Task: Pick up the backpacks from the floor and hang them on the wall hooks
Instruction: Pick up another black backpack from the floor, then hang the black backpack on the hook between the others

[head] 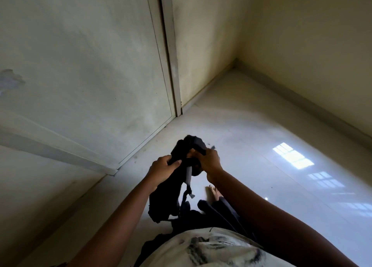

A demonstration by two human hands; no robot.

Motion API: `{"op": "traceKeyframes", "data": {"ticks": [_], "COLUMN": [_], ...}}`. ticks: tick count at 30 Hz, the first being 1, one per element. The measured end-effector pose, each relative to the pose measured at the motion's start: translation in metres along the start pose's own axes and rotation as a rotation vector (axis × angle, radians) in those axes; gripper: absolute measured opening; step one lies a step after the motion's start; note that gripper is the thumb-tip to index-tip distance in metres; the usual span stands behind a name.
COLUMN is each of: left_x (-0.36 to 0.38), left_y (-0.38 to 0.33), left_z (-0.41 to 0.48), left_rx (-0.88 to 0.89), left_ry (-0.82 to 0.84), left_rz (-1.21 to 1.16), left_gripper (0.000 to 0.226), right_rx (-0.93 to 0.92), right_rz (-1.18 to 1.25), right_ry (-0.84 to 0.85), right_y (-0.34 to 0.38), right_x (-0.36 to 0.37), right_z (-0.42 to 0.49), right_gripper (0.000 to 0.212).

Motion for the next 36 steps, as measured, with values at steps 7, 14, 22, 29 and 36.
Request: {"op": "traceKeyframes", "data": {"ticks": [7, 14, 22, 29, 36], "left_x": [0.027, 0.036, 0.064, 0.068, 0.06], "left_y": [-0.066, -0.169, -0.311, -0.43, -0.558], "left_z": [0.012, 0.054, 0.102, 0.115, 0.142], "left_rx": [0.403, 0.617, 0.829, 0.943, 0.975], "left_ry": [0.038, 0.133, 0.139, -0.241, -0.364], "left_rz": [0.4, 0.516, 0.523, 0.146, -0.159], "left_gripper": [0.065, 0.044, 0.026, 0.017, 0.02], "right_rx": [-0.03, -0.187, -0.347, -0.618, -0.741], "right_rz": [-0.328, -0.622, -0.571, -0.342, -0.197], "right_ry": [0.029, 0.055, -0.023, -0.121, -0.251], "right_y": [0.005, 0.069, 0.155, 0.252, 0.352], "right_x": [-0.032, -0.101, -0.224, -0.318, -0.416], "right_z": [-0.002, 0.01, 0.038, 0.039, 0.06], "right_gripper": [0.034, 0.016, 0.014, 0.018, 0.019]}}
Point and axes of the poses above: each hand's wrist, its own z-axis towards the middle knuckle, its own x-axis out of the palm, y = z × x, the point moved 6 cm from there along z, towards the middle knuckle, and after that the axes turned 6 degrees about y, right-handed, at the moved point
